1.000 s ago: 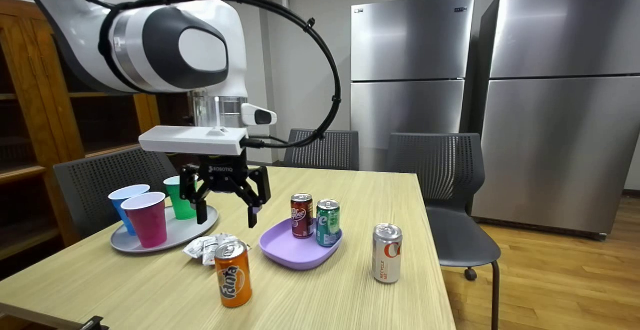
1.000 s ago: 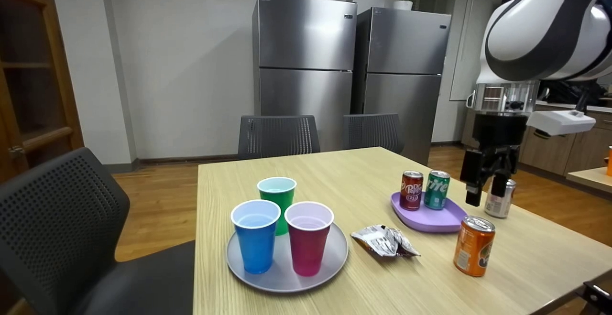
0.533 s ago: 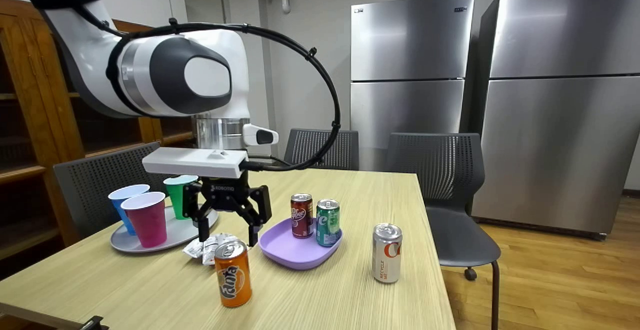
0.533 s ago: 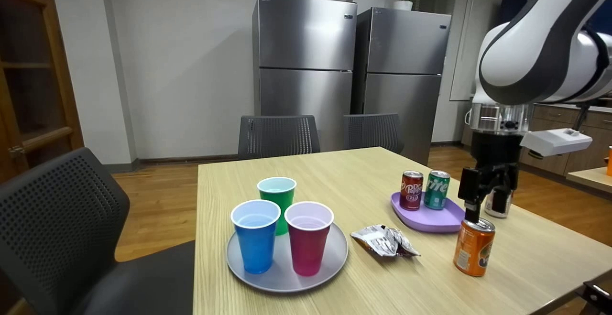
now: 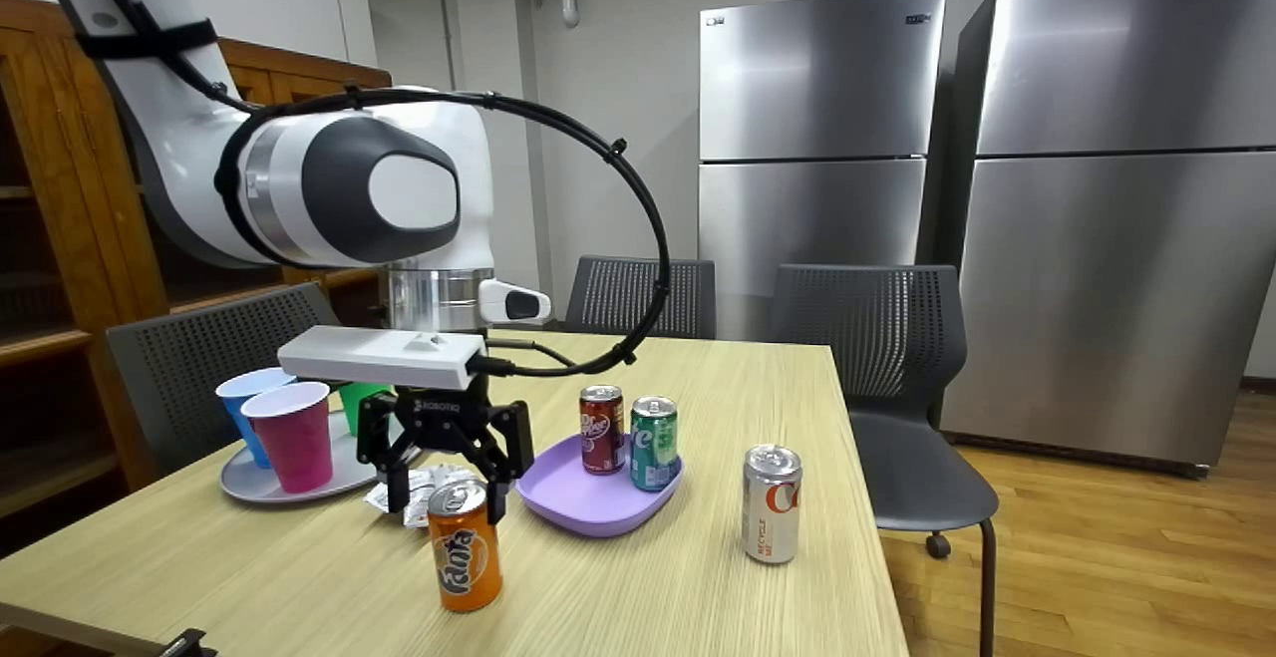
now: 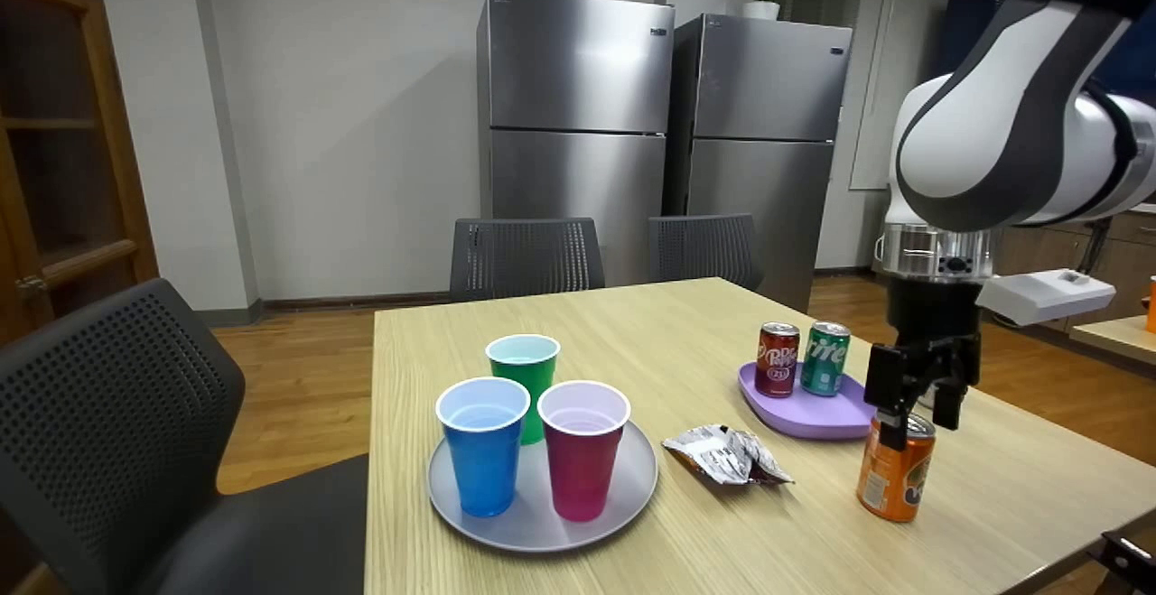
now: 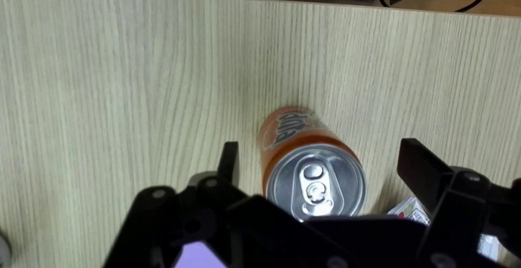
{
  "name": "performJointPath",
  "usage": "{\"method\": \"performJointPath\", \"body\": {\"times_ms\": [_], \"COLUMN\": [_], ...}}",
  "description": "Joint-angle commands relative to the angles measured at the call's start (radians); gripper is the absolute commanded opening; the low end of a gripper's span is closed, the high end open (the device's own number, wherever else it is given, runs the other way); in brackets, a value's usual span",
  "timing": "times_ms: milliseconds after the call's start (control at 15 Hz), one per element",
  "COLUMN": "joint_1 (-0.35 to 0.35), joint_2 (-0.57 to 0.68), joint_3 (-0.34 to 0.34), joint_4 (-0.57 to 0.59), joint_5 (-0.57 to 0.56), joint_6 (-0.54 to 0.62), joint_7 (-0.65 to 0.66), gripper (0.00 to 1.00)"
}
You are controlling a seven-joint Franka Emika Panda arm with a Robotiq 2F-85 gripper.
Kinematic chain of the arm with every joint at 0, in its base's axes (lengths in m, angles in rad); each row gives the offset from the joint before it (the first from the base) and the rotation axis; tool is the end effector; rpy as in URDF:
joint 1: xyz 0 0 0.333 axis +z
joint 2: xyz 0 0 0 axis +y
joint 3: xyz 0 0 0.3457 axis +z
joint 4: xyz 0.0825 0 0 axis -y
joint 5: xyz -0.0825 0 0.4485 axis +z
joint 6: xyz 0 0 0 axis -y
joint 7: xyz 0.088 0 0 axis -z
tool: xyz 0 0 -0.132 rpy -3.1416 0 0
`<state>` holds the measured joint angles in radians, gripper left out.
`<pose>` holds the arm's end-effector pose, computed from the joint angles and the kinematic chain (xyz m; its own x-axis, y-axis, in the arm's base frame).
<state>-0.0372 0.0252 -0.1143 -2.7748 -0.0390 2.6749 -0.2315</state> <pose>0.3856 -0.0587 0.1397 0.9854 0.1154 -0.1253 0.1147 -0.9933 -0.0131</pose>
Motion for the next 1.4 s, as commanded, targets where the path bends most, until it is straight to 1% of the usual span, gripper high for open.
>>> {"method": "performJointPath", "body": {"times_ms": [0,467,1200,1267,1333], "joint_1": [-0.009,-0.006,-0.004,-0.004,-0.004], "joint_2": [0.020,0.044,0.074,0.075,0.076], "joint_3": [0.020,0.022,0.025,0.026,0.026], "joint_4": [0.001,0.002,0.031,0.033,0.034], "joint_5": [-0.019,-0.027,-0.038,-0.036,-0.038], "joint_6": [0.023,0.054,0.066,0.067,0.069], "joint_7": [0.045,0.072,0.102,0.103,0.105], "gripper": [1.00,1.00,1.00,0.75,0.74]}}
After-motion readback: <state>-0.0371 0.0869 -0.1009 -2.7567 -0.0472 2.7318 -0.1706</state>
